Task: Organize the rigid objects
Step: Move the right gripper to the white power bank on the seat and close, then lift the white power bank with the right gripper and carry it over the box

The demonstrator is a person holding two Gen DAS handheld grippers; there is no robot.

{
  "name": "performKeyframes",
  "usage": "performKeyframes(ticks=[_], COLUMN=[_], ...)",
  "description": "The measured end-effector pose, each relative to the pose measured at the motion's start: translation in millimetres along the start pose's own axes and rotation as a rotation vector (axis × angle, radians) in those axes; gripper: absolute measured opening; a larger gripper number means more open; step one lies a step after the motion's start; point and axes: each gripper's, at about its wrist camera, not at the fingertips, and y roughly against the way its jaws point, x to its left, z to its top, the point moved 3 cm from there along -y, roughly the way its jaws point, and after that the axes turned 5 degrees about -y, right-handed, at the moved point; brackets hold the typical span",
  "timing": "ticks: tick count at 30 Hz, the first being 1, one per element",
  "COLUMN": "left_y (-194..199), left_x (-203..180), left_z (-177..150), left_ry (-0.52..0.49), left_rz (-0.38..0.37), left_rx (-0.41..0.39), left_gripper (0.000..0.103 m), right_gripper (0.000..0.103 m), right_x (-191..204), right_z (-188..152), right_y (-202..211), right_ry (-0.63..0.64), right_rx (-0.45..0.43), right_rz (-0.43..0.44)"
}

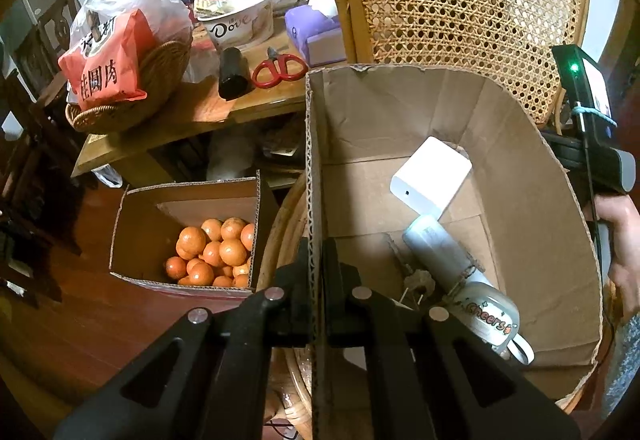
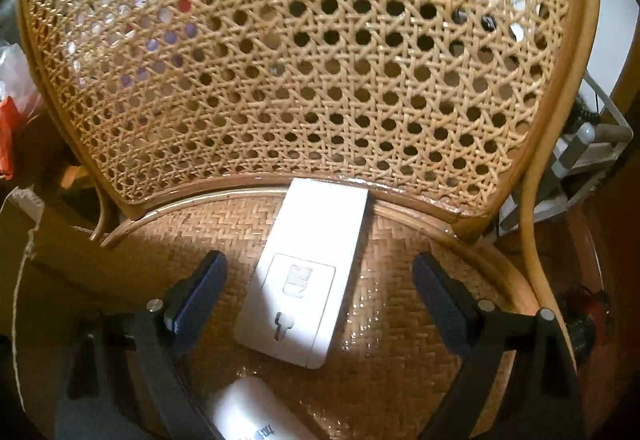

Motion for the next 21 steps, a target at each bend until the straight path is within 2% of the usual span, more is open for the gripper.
performKeyframes(ticks=[5,11,14,15,16,21], left_y=[0,0,0,-1,-1,-1], left_x=[0,0,1,2,2,3], left_z=[0,1,1,1,1,1], left_ry=[0.002,0.004,0.009,0.010,0.010,0.015], left_rz=[0.000,0.000,-0.003,-0.003,-0.002,-0.003], left_rx=[0.001,0.002,0.003,0.003,0.003,0.004], left_gripper=[0.004,0.004,0.004,0.004,0.004,0.004], right_gripper=[0.099,0.092,0.071,0.058,0.054,0.052], right_x=[3,6,15,16,19,9], right_z=[-4,-11,-15,-16,-17,-22], right_y=[-8,-13,-8,-7,-5,2], right_ry=[0.030,0.067,0.099,0.106,0.115,0.066], right_rx=[0.008,0.043,0.035,0.036,0.040,0.037], right_rz=[-0.056,-0.094,-0.069,-0.069,-0.078,-0.053])
